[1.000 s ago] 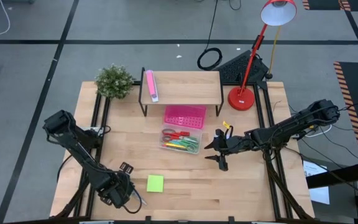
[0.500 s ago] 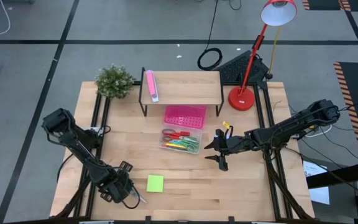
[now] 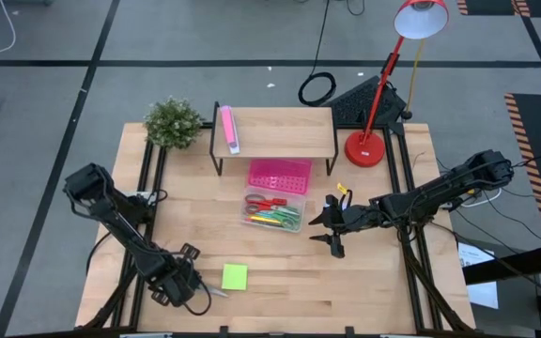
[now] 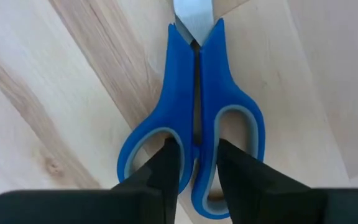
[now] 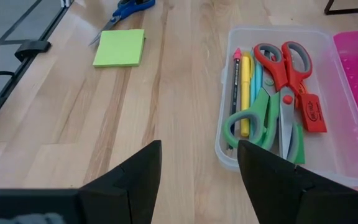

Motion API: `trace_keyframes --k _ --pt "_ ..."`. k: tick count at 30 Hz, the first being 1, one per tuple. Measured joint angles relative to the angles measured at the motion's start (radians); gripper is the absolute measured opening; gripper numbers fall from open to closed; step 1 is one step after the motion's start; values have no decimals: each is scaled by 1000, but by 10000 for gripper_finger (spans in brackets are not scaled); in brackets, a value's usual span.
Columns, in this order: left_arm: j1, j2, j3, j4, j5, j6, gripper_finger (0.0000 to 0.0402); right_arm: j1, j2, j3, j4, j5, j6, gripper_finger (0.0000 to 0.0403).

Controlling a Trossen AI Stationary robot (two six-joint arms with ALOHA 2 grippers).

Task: Pack school essentials
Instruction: Put the blue scissors into the supply box

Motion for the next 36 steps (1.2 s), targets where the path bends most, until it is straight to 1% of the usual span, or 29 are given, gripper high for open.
trace_keyframes --k 2,6,8,12,17,20,24,28,33,36 --pt "0 3 15 -10 -2 4 100 0 0 0 2 0 0 203" --pt "0 6 55 -49 -6 6 83 0 0 0 23 6 1 203" --pt "1 9 77 -68 -13 4 80 0 0 0 39 29 2 203" --pt "1 7 127 -97 -15 -8 86 0 0 0 88 80 12 203" --pt "1 6 196 -142 -13 -37 88 0 0 0 154 149 65 203" --pt "1 5 241 -161 -14 -41 89 0 5 0 183 158 65 203" --pt "7 5 302 -210 -69 -24 89 7 42 0 259 159 45 203" --pt "45 4 364 -255 -151 -14 90 15 89 4 320 160 14 203" --pt "126 4 421 -260 -212 31 90 16 90 28 275 164 -15 203" --pt "188 3 439 -260 -226 70 90 26 67 28 239 166 -37 203"
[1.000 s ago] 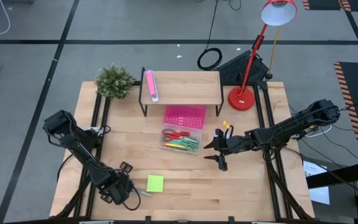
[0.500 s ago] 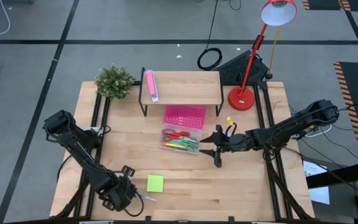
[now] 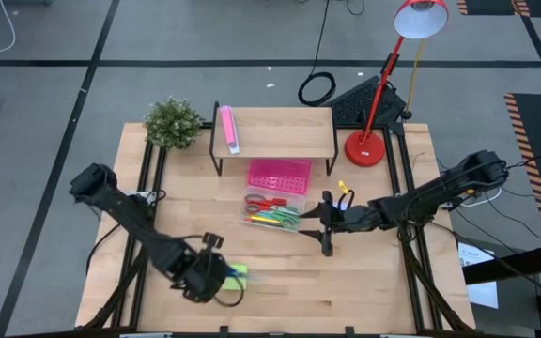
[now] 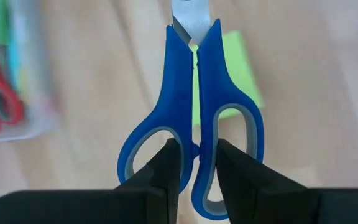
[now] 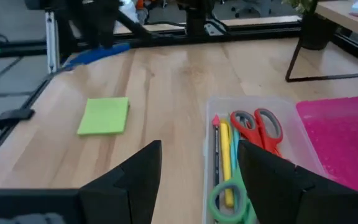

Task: Pack school essentials
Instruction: Put the blue scissors into the supply box

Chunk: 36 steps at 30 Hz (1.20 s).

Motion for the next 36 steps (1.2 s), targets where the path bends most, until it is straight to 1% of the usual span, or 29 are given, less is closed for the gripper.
trace_keyframes --k 4,8,14,17,20,24,29,31,36 --pt "96 0 5 -1 -8 60 90 24 -44 0 -113 56 -31 203" --pt "212 0 5 9 -10 160 90 42 -96 0 -233 128 -59 203" --pt "406 0 5 61 -14 322 90 42 -167 0 -350 128 -97 203" --pt "485 0 5 92 -13 398 90 42 -207 0 -381 128 -139 203" --pt "546 0 5 127 -13 431 90 37 -247 0 -410 128 -170 203" --pt "585 0 5 175 -7 458 90 20 -291 0 -441 126 -187 203" --pt "592 0 5 252 -4 500 90 -21 -322 0 -439 124 -198 203" --pt "590 0 5 278 -31 519 90 -49 -321 0 -394 124 -177 203" --pt "584 7 6 316 -138 553 90 -114 -293 0 -233 108 -87 203"
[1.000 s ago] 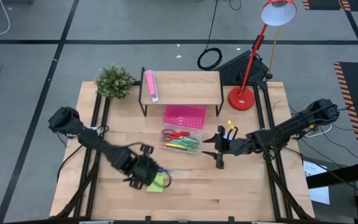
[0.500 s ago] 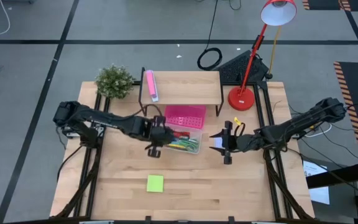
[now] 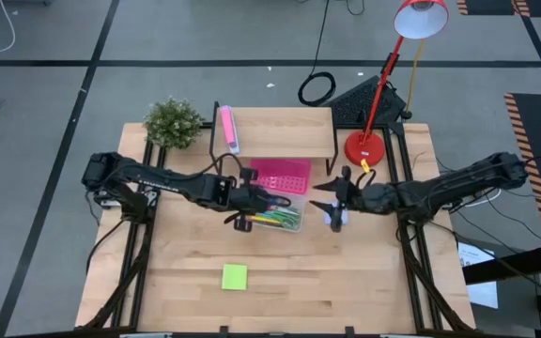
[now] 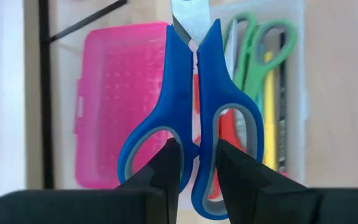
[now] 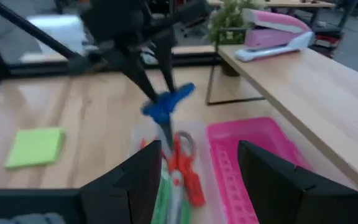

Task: Pack school essentials
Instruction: Put the blue scissors into the supply box

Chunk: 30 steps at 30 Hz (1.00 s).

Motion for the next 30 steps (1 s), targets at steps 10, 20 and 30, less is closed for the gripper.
trace_keyframes --k 10,20,30 --pt "0 0 0 -15 -84 36 90 -12 15 22 103 -34 33 203" --pt "2 0 0 29 -42 15 90 -36 96 33 110 -65 99 203" --pt "24 24 -5 47 69 -1 90 -58 131 33 95 -70 51 203"
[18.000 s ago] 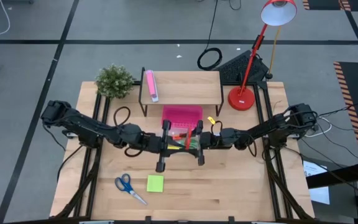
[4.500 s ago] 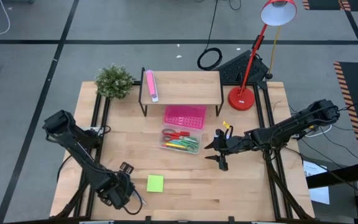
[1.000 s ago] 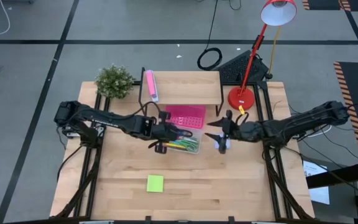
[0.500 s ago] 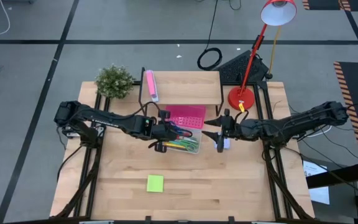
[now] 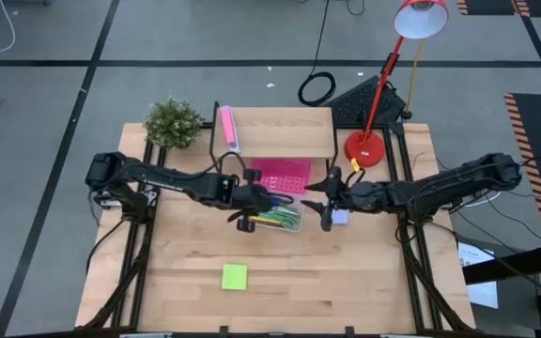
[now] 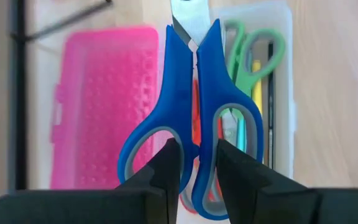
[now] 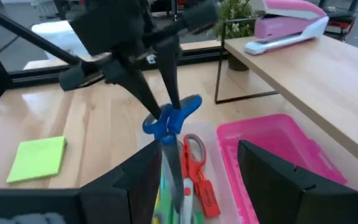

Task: Pack school essentials
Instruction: Put the blue scissors into the supply box

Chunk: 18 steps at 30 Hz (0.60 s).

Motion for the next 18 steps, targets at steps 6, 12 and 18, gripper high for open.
trace_keyframes --k 6,12,18 --pt "18 62 -1 -5 15 24 90 0 -28 0 -67 2 -2 203" --pt "7 66 -1 14 -130 86 90 -2 -30 0 -114 -14 37 203" --pt "-5 64 -1 54 -316 131 90 -26 -30 0 -94 -74 67 203"
